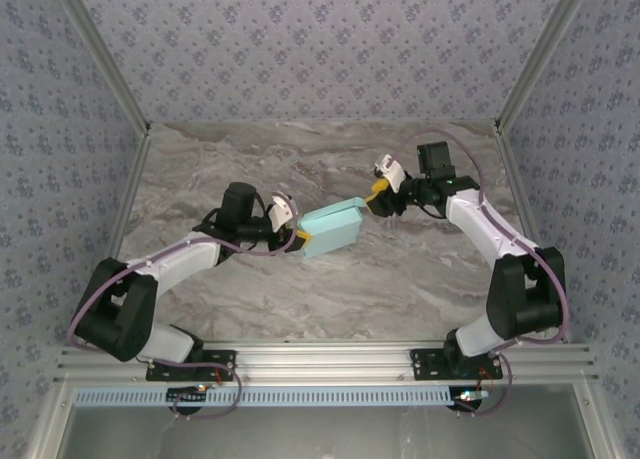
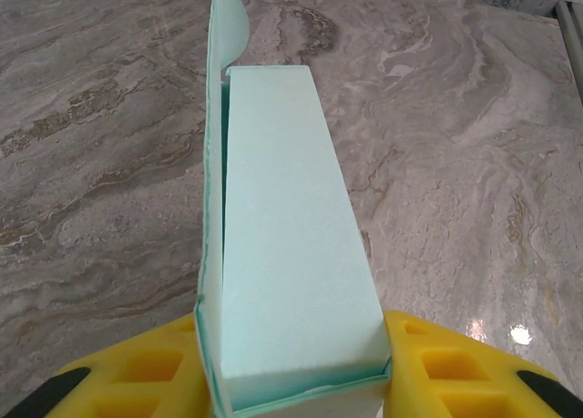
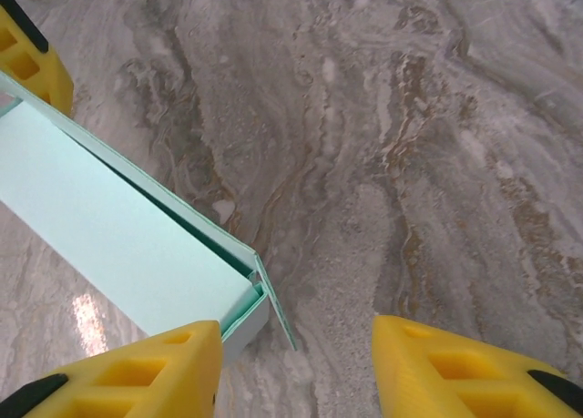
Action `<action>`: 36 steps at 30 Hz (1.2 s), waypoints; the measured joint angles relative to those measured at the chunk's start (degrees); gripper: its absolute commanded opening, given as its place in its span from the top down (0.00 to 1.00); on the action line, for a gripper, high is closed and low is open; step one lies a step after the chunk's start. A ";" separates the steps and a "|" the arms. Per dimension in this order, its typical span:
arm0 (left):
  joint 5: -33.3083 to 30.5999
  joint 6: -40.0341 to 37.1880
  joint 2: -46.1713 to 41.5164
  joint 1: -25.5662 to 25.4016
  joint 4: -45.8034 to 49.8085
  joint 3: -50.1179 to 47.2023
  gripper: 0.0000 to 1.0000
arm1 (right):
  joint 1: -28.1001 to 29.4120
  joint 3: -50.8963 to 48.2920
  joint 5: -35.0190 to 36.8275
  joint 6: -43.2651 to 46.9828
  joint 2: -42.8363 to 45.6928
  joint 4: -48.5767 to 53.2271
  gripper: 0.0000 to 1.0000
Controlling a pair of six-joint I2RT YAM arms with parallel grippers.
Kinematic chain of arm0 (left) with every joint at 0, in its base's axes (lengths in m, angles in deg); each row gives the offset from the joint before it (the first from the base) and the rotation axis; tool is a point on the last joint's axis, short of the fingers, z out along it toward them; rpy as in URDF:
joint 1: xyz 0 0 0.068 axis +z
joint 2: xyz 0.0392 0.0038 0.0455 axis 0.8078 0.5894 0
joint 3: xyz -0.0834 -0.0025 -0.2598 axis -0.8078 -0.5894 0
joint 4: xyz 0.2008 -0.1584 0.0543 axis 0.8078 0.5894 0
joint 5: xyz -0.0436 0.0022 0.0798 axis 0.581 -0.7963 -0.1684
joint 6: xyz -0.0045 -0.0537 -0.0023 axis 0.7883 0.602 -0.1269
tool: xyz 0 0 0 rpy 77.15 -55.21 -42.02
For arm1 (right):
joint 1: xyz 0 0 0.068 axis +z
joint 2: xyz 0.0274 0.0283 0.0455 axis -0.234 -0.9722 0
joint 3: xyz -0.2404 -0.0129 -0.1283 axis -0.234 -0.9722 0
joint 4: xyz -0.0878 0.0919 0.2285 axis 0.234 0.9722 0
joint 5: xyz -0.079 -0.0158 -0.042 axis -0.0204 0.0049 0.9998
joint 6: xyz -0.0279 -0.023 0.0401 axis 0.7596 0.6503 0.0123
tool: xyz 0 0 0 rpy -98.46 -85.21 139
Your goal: Fold the paper box
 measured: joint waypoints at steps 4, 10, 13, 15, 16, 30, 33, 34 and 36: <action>0.46 -1.01 0.00 0.00 0.00 0.00 0.72 | 0.59 0.26 -0.55 1.79 -1.57 2.10 0.57; 0.61 -1.55 0.00 0.00 0.02 0.00 0.72 | 1.84 1.68 -0.68 2.69 -4.42 3.34 0.73; 0.63 -1.57 0.00 0.00 0.04 0.00 0.72 | 2.40 1.99 -0.28 2.84 -4.87 3.48 0.76; 0.63 -1.57 0.00 0.00 0.15 0.00 0.72 | 2.71 2.71 0.11 2.82 -5.11 4.07 0.76; 0.61 -1.57 0.00 0.00 0.20 0.00 0.72 | 2.84 3.21 0.31 2.82 -5.18 4.09 0.76; 0.35 -1.57 0.00 0.04 1.18 0.37 0.72 | 3.69 5.18 2.27 1.95 -5.44 5.35 0.84; 0.33 -1.55 0.00 0.04 1.25 0.37 0.72 | 3.69 5.20 2.86 1.77 -5.44 5.40 0.78; 0.33 -1.55 0.00 0.04 1.27 0.37 0.72 | 3.67 5.20 3.19 1.60 -5.44 5.42 0.77; 0.33 -1.57 0.00 0.04 1.25 0.37 0.72 | 3.67 5.20 3.63 1.55 -5.44 5.57 0.77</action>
